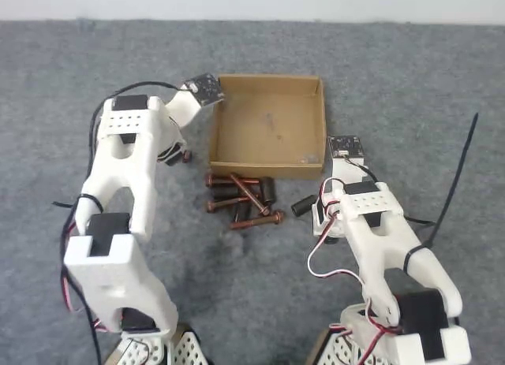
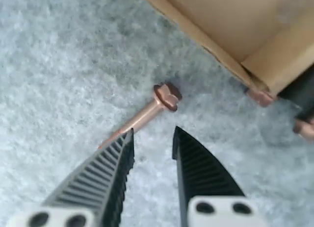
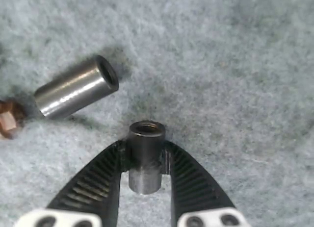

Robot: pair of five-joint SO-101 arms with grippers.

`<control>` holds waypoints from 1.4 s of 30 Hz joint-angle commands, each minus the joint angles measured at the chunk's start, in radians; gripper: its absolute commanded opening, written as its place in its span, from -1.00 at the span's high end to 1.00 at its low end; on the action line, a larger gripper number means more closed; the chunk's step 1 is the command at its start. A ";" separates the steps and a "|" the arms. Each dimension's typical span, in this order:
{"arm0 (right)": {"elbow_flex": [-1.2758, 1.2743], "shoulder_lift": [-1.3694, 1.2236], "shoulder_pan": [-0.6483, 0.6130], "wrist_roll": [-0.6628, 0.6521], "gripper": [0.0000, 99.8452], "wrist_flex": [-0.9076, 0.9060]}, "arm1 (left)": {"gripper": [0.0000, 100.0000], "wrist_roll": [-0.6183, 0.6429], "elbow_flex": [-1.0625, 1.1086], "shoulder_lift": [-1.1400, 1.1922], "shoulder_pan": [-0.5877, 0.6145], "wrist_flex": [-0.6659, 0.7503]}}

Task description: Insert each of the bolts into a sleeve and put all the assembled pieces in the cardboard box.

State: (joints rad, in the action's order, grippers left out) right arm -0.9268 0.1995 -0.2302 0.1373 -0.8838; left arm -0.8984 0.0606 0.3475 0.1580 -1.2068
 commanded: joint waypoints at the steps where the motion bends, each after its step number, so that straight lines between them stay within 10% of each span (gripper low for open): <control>1: -0.005 0.036 0.010 -0.017 0.99 0.016 | 0.75 -0.025 -0.104 0.083 0.005 0.008; 18: -0.005 0.036 0.010 -0.017 0.99 0.016 | 0.98 0.157 -0.343 0.331 -0.002 -0.078; 29: -0.005 0.036 0.008 -0.017 0.99 0.016 | 0.98 0.603 -0.320 0.284 -0.012 -0.147; 42: -0.005 0.036 0.008 -0.017 0.99 0.016 | 0.98 0.850 0.288 -0.181 -0.018 0.187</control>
State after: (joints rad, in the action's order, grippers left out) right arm -0.9283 0.2010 -0.2302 0.1373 -0.8838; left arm -0.1573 0.1557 0.3844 0.1473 -1.1669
